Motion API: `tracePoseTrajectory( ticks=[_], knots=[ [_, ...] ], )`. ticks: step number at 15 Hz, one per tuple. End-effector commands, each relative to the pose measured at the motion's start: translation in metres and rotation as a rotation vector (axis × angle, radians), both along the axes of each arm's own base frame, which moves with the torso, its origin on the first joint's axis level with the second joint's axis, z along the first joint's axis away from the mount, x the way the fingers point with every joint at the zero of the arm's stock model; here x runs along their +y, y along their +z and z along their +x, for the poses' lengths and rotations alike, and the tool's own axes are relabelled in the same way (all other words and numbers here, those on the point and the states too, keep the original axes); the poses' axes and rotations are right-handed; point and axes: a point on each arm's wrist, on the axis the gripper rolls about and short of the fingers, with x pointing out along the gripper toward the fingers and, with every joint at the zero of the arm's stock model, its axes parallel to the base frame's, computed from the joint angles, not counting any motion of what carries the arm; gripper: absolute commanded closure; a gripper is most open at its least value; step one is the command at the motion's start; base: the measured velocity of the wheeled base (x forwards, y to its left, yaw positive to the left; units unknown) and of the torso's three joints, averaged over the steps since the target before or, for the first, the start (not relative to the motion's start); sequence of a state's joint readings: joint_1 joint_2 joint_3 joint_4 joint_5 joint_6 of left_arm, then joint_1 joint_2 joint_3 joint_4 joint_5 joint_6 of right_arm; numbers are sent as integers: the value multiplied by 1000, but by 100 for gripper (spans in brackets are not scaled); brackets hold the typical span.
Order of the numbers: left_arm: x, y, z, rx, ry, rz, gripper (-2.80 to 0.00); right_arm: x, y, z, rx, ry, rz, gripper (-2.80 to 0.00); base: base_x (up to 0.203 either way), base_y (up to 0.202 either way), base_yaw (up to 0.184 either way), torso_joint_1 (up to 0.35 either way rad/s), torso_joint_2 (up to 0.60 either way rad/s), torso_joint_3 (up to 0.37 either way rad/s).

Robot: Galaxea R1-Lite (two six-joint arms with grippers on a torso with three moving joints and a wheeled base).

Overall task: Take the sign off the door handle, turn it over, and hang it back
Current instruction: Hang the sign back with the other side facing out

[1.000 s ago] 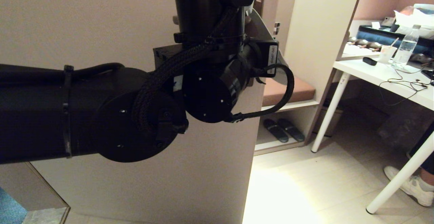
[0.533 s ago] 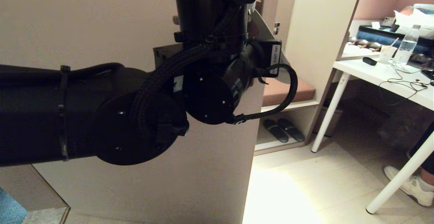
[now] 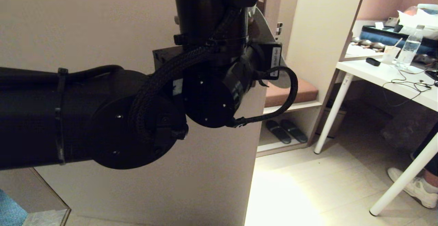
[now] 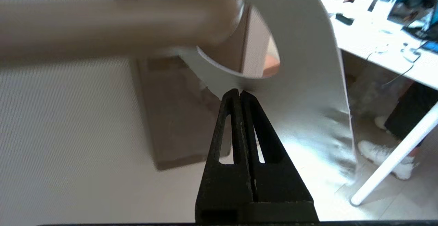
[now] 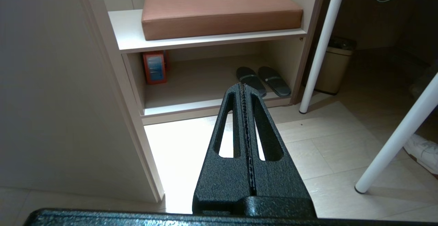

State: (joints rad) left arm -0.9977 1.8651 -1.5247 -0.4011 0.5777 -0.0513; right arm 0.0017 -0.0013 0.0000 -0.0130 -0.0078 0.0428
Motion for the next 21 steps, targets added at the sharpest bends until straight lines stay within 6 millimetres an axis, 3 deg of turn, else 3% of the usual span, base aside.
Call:
tracePoseTrajectory(
  ticks=[1, 10, 14, 21],
  knots=[
    [3, -3, -1, 9, 9, 9, 0, 0, 0, 0, 0, 0, 0, 0, 0, 0, 0, 0, 0, 0],
    [19, -8, -16, 31, 55, 32, 0, 0, 0, 0, 0, 1, 0, 0, 0, 0, 0, 0, 0, 0],
    [14, -9, -21, 33, 39, 32, 0, 0, 0, 0, 0, 0, 0, 0, 0, 0, 0, 0, 0, 0],
    [-2, -13, -12, 30, 30, 35, 0, 0, 0, 0, 0, 0, 0, 0, 0, 0, 0, 0, 0, 0]
  ],
)
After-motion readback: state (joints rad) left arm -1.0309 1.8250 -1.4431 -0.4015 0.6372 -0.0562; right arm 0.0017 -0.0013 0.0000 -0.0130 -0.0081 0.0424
